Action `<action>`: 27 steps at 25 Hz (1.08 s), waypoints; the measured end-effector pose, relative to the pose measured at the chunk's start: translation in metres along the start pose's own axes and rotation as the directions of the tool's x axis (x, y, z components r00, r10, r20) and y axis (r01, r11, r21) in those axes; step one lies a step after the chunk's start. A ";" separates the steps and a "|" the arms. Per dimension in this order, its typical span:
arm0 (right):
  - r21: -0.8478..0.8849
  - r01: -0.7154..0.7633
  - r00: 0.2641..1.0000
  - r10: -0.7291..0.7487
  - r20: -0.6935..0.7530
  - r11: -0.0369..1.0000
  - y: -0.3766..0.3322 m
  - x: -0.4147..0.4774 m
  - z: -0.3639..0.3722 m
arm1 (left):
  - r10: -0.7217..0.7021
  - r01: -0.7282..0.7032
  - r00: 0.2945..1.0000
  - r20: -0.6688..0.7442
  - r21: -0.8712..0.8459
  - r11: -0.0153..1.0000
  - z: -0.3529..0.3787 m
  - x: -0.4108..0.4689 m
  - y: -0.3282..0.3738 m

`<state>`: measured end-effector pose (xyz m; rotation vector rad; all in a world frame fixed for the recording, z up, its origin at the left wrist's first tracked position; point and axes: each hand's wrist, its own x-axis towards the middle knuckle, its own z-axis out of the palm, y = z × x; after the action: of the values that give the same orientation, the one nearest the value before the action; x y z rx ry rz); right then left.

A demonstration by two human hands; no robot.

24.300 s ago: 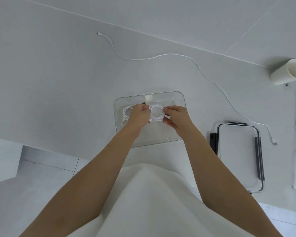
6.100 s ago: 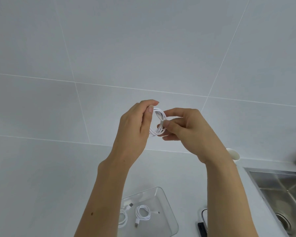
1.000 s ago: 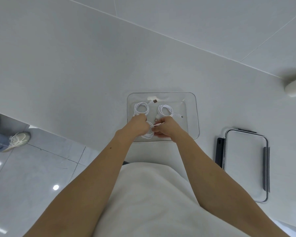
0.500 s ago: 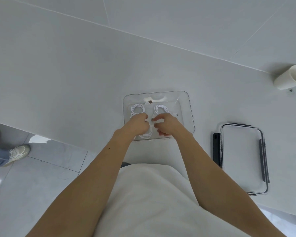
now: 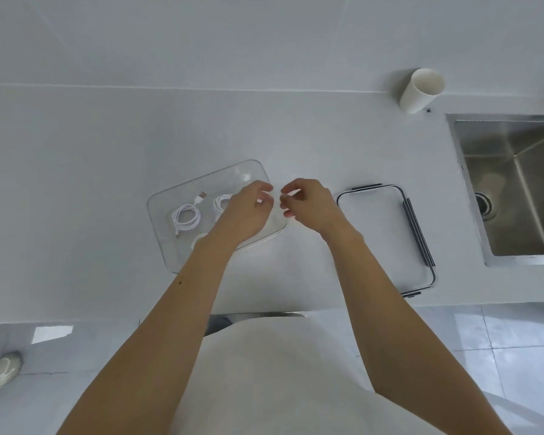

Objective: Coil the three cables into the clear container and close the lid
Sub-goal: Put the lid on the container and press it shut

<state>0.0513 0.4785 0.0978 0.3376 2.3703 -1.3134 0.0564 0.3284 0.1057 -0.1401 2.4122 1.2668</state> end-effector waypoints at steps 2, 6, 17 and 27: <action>0.013 0.014 0.996 -0.013 -0.084 1.000 0.017 -0.007 -0.023 | 0.041 -0.042 0.999 -0.021 -0.042 0.998 0.023 -0.003 0.017; 0.026 0.040 0.977 -0.033 -0.210 0.999 0.051 -0.019 -0.058 | 0.069 -0.072 0.997 -0.034 -0.096 0.993 0.066 -0.009 0.039; -0.333 -0.100 0.951 -0.008 -0.308 0.938 0.127 -0.052 -0.081 | -0.101 0.125 0.981 0.164 -0.145 0.981 0.121 -0.025 0.022; -0.541 -0.224 0.950 0.057 -0.308 0.811 0.166 -0.066 -0.101 | -0.154 0.187 0.950 0.273 -0.098 0.977 0.158 -0.038 0.014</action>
<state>0.1523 0.6516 0.0511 0.5250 2.7660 -0.4540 0.1363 0.4601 0.0525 -0.1979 2.0510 1.2672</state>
